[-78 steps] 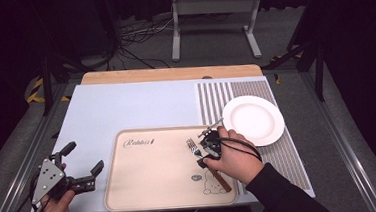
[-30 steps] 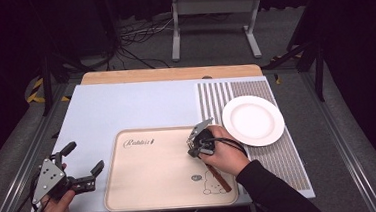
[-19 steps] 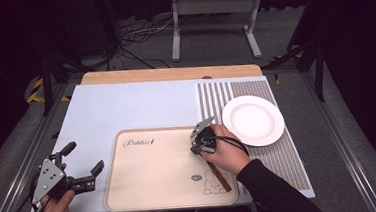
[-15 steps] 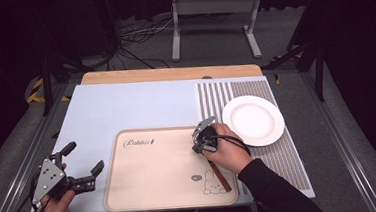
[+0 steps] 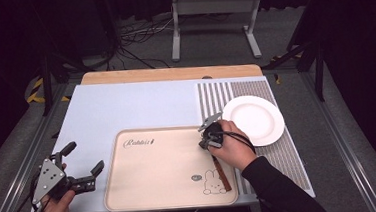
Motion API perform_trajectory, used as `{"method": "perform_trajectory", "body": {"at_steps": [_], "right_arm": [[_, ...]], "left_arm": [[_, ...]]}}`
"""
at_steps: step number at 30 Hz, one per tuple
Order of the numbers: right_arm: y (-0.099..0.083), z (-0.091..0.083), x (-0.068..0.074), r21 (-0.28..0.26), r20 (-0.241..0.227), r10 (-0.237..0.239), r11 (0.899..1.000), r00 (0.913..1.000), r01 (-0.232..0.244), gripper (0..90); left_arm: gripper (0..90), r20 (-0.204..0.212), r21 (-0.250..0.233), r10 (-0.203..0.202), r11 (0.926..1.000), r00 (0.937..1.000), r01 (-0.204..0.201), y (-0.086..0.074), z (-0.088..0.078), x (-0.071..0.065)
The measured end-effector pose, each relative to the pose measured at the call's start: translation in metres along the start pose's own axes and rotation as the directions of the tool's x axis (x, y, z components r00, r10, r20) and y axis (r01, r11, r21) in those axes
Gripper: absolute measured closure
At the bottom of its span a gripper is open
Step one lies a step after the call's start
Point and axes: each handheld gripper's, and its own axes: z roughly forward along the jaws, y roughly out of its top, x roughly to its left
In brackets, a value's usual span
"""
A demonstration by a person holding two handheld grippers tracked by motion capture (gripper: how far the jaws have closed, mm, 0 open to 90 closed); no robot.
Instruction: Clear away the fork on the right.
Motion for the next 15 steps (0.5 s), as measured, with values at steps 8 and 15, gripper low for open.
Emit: {"method": "perform_trajectory", "body": {"at_steps": [8, 15], "right_arm": [[-0.005, -0.004, -0.008, 0.015, 0.043, 0.025, 1.0, 0.9987, -0.026, 90.0], [-0.01, -0.008, -0.015, 0.019, 0.075, 0.042, 0.999, 0.9963, -0.044, 90.0]], "left_arm": [[0.5, 0.0, 0.002, 0.001, 1.0, 1.0, -0.001, 0.0, 0.0, 0.0], [0.5, 0.002, 0.001, 0.0, 1.0, 1.0, 0.0, 0.0, 0.0, 0.0]]}}
